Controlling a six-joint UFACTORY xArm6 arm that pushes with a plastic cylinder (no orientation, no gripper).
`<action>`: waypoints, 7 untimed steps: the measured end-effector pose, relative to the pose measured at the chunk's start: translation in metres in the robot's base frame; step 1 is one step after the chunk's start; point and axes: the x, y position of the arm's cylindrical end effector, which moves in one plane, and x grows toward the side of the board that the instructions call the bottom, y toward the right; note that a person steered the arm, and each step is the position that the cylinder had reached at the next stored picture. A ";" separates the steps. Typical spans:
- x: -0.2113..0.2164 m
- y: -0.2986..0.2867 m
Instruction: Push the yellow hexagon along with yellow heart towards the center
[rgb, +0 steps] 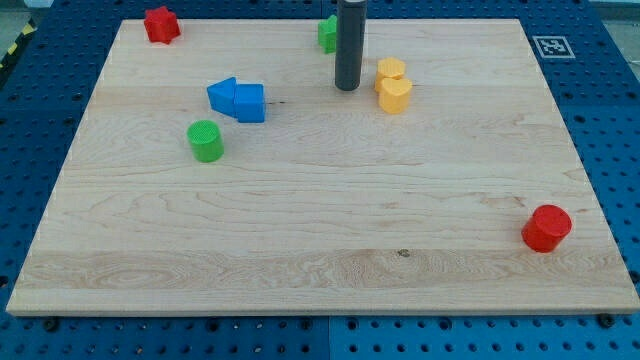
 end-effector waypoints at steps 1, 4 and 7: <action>-0.011 -0.007; -0.045 0.029; -0.015 0.047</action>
